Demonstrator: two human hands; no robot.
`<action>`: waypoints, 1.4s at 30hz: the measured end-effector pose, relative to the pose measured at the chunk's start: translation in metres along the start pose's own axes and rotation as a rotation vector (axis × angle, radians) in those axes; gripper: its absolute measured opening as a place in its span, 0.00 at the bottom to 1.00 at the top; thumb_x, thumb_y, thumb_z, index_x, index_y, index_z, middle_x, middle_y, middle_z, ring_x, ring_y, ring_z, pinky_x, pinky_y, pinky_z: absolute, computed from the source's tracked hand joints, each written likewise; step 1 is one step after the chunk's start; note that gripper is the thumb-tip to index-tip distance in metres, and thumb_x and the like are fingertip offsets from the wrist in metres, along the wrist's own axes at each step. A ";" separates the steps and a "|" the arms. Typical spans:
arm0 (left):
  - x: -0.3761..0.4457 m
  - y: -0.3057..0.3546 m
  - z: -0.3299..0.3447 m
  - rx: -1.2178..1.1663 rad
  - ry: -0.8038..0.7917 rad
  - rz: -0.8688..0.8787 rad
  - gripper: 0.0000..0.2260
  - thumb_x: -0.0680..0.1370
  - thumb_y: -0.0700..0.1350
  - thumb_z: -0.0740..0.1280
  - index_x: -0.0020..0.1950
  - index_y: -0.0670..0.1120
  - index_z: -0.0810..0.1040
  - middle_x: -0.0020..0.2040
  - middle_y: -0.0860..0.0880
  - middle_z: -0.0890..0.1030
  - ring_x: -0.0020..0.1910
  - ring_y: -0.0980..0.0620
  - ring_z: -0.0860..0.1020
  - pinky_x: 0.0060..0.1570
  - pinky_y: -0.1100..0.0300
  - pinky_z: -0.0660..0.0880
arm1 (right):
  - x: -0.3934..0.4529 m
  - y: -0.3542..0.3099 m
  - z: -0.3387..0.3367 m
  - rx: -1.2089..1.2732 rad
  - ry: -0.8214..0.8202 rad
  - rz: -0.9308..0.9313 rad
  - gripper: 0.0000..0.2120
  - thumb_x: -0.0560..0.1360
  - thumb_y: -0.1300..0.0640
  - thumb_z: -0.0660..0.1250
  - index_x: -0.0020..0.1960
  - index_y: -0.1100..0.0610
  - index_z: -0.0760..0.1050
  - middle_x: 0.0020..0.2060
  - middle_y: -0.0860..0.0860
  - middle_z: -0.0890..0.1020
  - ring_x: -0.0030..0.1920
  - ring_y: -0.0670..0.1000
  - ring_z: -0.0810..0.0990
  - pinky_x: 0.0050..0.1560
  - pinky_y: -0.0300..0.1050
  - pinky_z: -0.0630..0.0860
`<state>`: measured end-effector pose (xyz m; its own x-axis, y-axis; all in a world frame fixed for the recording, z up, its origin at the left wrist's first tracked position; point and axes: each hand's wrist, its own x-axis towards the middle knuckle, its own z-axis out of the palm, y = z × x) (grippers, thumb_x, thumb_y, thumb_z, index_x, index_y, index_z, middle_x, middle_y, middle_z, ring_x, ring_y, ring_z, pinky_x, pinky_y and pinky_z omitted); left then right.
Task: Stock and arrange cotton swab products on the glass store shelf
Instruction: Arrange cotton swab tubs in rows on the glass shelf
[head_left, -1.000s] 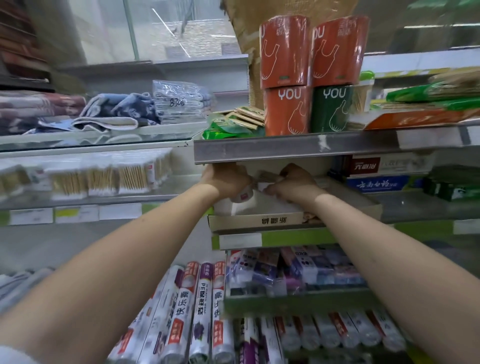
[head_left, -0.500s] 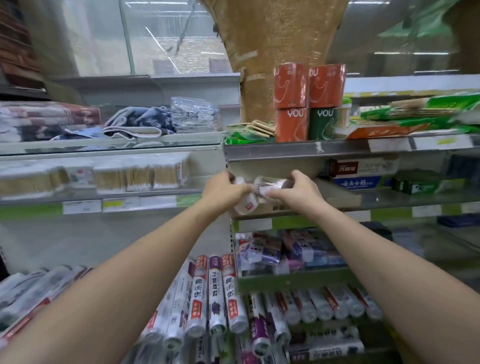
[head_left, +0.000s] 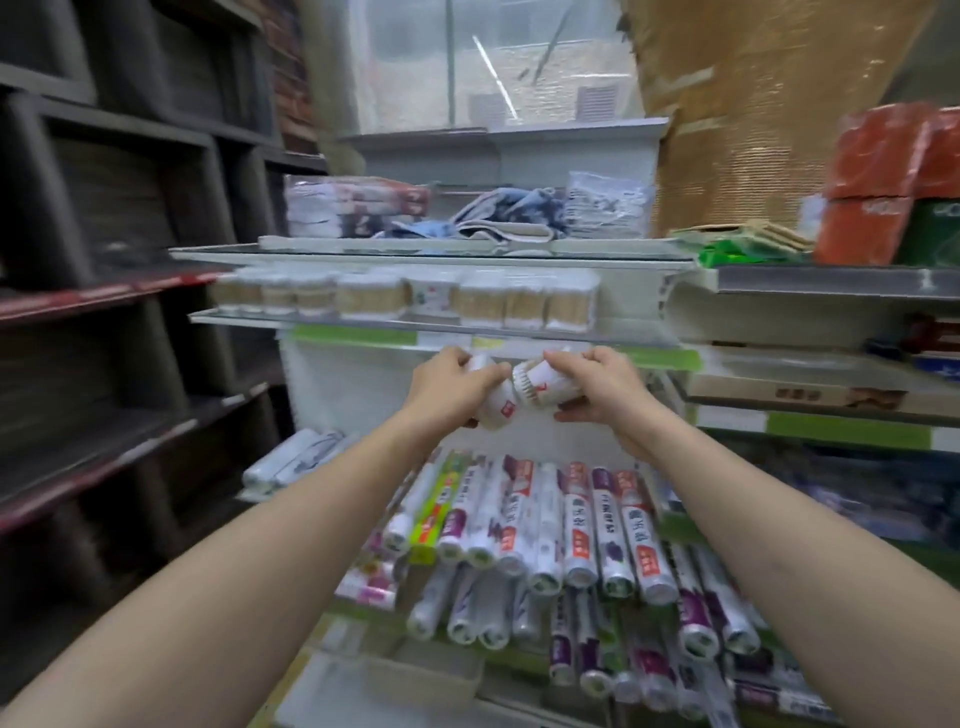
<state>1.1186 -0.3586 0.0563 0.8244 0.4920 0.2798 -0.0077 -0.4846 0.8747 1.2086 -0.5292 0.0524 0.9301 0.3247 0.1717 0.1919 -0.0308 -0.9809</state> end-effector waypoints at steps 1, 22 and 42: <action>-0.001 -0.008 -0.016 0.021 0.022 -0.009 0.19 0.74 0.58 0.74 0.58 0.47 0.77 0.55 0.49 0.79 0.46 0.49 0.83 0.41 0.49 0.84 | -0.001 0.000 0.018 0.028 -0.030 0.000 0.17 0.73 0.48 0.76 0.48 0.60 0.75 0.45 0.59 0.84 0.45 0.57 0.85 0.42 0.55 0.84; 0.116 -0.107 -0.191 0.149 0.229 -0.080 0.21 0.74 0.59 0.73 0.61 0.49 0.76 0.54 0.50 0.80 0.47 0.49 0.82 0.46 0.46 0.84 | 0.135 -0.009 0.256 0.072 -0.353 -0.151 0.33 0.66 0.66 0.79 0.68 0.61 0.72 0.56 0.61 0.81 0.47 0.56 0.84 0.40 0.46 0.82; 0.259 -0.201 -0.289 0.127 0.114 0.036 0.22 0.76 0.61 0.71 0.62 0.49 0.77 0.52 0.51 0.81 0.47 0.52 0.81 0.46 0.52 0.82 | 0.206 -0.008 0.404 -0.127 0.062 -0.288 0.28 0.57 0.37 0.79 0.50 0.46 0.74 0.45 0.50 0.85 0.45 0.51 0.85 0.46 0.57 0.83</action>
<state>1.1707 0.0750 0.0674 0.7556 0.5479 0.3590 0.0418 -0.5872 0.8084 1.2718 -0.0800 0.0590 0.8486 0.2787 0.4497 0.4839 -0.0654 -0.8727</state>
